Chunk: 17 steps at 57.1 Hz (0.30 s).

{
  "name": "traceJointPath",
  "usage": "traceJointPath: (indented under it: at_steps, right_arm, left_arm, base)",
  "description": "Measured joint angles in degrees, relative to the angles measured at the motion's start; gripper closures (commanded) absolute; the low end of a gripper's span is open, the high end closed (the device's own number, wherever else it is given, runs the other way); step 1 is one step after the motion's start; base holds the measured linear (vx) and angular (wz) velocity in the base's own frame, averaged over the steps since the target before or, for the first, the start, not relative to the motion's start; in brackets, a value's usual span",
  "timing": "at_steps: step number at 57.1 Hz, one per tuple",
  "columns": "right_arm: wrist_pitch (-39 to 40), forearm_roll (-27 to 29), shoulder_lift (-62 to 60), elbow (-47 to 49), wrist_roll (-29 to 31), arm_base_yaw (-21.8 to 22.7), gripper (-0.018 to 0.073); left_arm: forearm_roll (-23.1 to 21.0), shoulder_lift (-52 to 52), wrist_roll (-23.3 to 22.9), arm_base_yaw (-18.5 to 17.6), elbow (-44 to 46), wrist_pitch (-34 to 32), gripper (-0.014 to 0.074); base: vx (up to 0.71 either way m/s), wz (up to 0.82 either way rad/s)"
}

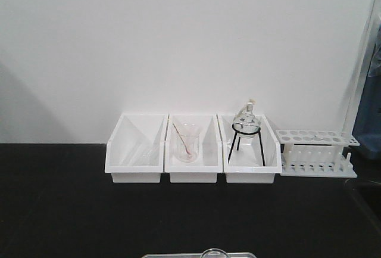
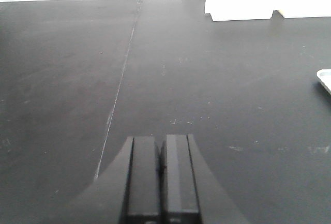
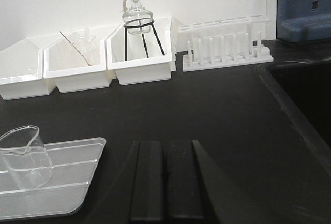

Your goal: Move beaker to silver tray on left bench

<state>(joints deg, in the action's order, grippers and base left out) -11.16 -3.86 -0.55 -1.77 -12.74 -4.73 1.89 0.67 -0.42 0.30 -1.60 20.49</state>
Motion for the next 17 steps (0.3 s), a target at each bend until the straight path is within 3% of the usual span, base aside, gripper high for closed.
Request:
traceJointPath:
  at_steps: [17]
  right_arm:
    - [0.0,0.0,0.0,0.0,0.0,0.0,0.0567]
  left_arm:
    - [0.0,0.0,0.0,0.0,0.0,0.0,0.0595]
  base:
    - [0.00,0.00]
